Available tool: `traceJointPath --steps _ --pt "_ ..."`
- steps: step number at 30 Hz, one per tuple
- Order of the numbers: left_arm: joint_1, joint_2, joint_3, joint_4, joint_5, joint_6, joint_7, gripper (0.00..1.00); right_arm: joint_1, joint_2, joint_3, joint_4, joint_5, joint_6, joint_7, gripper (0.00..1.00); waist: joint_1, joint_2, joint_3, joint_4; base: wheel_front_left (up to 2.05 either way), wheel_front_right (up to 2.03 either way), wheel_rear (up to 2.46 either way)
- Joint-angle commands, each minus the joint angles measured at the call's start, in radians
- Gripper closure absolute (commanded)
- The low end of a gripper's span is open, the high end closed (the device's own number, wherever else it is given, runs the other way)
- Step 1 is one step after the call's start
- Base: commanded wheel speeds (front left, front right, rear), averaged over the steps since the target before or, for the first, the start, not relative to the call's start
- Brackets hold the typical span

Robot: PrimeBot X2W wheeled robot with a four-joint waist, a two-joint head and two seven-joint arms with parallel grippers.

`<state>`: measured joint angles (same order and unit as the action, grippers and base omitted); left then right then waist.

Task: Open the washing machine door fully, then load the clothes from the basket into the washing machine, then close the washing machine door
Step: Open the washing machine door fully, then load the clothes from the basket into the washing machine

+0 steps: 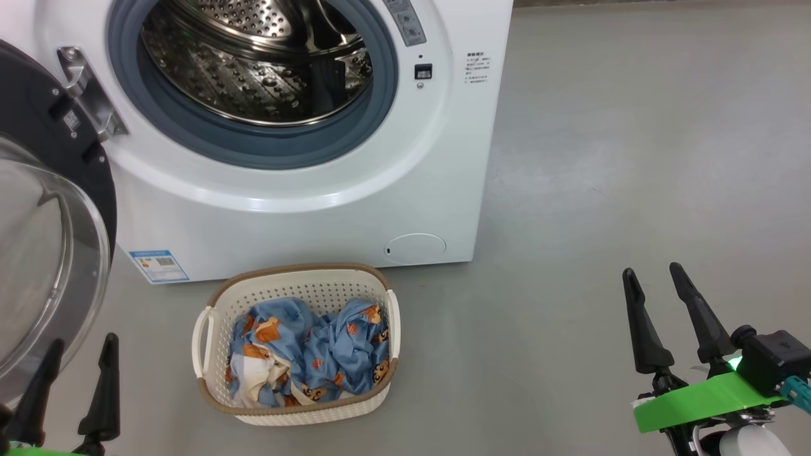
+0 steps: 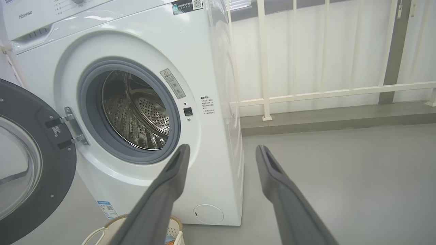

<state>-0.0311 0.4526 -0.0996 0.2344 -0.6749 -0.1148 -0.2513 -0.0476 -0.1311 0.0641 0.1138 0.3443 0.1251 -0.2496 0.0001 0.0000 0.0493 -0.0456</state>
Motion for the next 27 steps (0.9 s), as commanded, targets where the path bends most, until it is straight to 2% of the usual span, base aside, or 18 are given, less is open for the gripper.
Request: traceJointPath --steps 1,14,27 --pt "-0.016 0.030 0.049 -0.027 0.014 -0.005 -0.010 0.00 0.001 -0.016 0.019 -0.028 -0.001 0.006 -0.012 0.00 -0.0001 0.0000 0.002 0.002 0.00 0.00 0.00" --pt "-0.019 -0.003 0.068 -0.023 0.033 -0.014 -0.010 0.00 0.004 0.007 0.015 -0.034 -0.018 0.006 -0.012 0.00 -0.0001 0.0000 0.009 0.010 0.00 0.00 0.00" --pt "-0.023 -0.002 0.051 -0.030 0.022 -0.016 -0.010 0.00 0.003 0.019 0.012 -0.031 -0.018 0.006 -0.012 0.00 -0.0001 0.0000 0.016 0.009 0.00 0.00 0.00"
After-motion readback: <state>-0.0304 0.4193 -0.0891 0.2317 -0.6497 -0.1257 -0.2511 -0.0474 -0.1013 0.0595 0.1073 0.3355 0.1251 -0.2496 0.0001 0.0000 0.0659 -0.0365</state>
